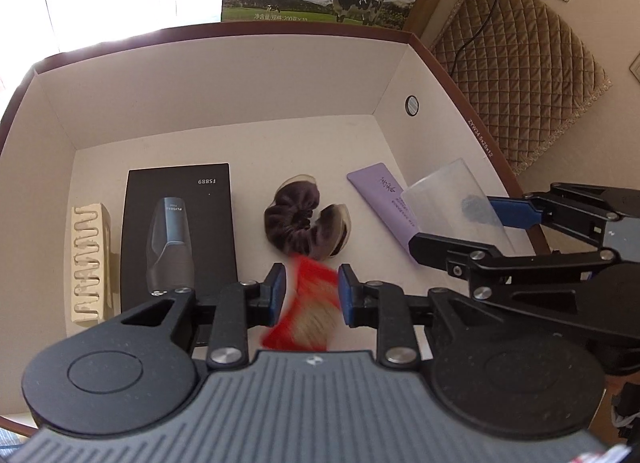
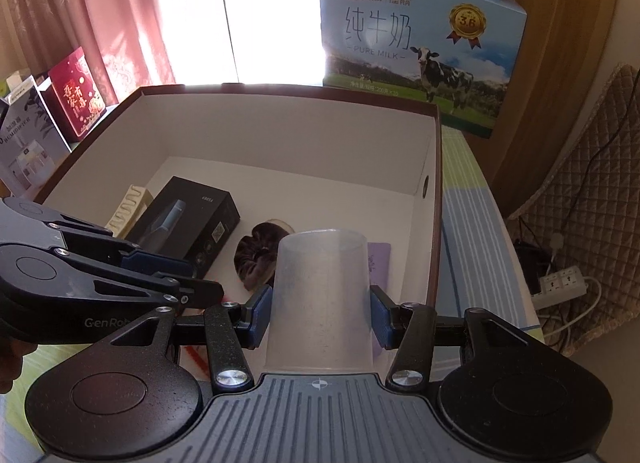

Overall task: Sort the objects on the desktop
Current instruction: 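Carry candy and cup into brown box and open both tools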

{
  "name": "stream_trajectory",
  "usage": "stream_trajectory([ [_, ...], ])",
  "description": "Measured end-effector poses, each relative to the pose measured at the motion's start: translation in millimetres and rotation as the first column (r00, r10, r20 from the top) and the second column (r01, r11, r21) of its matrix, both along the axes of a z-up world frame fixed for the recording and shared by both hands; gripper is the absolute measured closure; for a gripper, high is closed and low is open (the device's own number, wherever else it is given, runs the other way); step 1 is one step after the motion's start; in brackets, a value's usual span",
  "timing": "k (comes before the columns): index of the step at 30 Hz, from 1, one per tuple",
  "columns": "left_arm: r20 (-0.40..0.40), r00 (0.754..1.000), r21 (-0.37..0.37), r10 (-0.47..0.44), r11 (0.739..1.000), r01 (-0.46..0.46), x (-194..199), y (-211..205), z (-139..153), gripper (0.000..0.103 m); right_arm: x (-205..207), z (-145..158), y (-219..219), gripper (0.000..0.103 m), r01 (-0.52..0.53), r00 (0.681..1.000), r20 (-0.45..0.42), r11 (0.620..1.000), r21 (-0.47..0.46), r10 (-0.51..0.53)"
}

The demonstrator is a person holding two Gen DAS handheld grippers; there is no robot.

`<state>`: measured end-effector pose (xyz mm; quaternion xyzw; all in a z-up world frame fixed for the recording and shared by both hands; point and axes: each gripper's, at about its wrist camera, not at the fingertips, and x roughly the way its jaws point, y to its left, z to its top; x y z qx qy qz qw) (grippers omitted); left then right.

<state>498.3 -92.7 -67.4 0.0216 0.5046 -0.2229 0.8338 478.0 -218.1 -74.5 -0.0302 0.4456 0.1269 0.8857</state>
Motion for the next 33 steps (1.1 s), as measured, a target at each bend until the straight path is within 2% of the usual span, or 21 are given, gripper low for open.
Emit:
stream_trajectory([
  [9,0.034,0.999,0.012,0.011,1.0,-0.011,0.4,6.6,5.0,0.067,5.1,-3.1,7.1,0.055,-0.022,1.0,-0.014,1.0,-0.018,0.022],
  [14,0.054,0.998,0.04,0.039,0.998,-0.041,2.7,14.5,10.0,0.065,11.0,-7.5,15.7,0.055,-0.032,0.999,-0.021,0.999,-0.028,0.032],
  [17,0.06,0.996,0.049,0.06,0.997,-0.063,5.2,21.4,12.4,0.057,13.4,-9.7,21.6,0.055,-0.037,0.999,-0.011,0.997,-0.065,0.037],
  [23,0.076,0.993,0.084,0.094,0.991,-0.101,9.7,33.5,14.5,0.056,13.3,-14.1,34.4,0.055,-0.081,0.997,0.002,0.99,-0.116,0.082],
  [27,0.077,0.991,0.092,0.105,0.99,-0.112,11.1,38.3,14.2,0.052,14.9,-20.8,35.9,0.054,-0.085,0.996,-0.004,0.991,-0.102,0.085],
  [28,0.08,0.991,0.095,0.107,0.989,-0.114,11.0,39.1,14.3,0.051,14.6,-21.3,35.1,0.053,-0.088,0.996,-0.003,0.992,-0.093,0.088],
  [33,0.085,0.99,0.096,0.116,0.988,-0.124,9.7,43.6,15.4,0.044,7.1,-15.3,33.5,0.03,-0.103,0.994,0.025,0.993,-0.055,0.105],
])
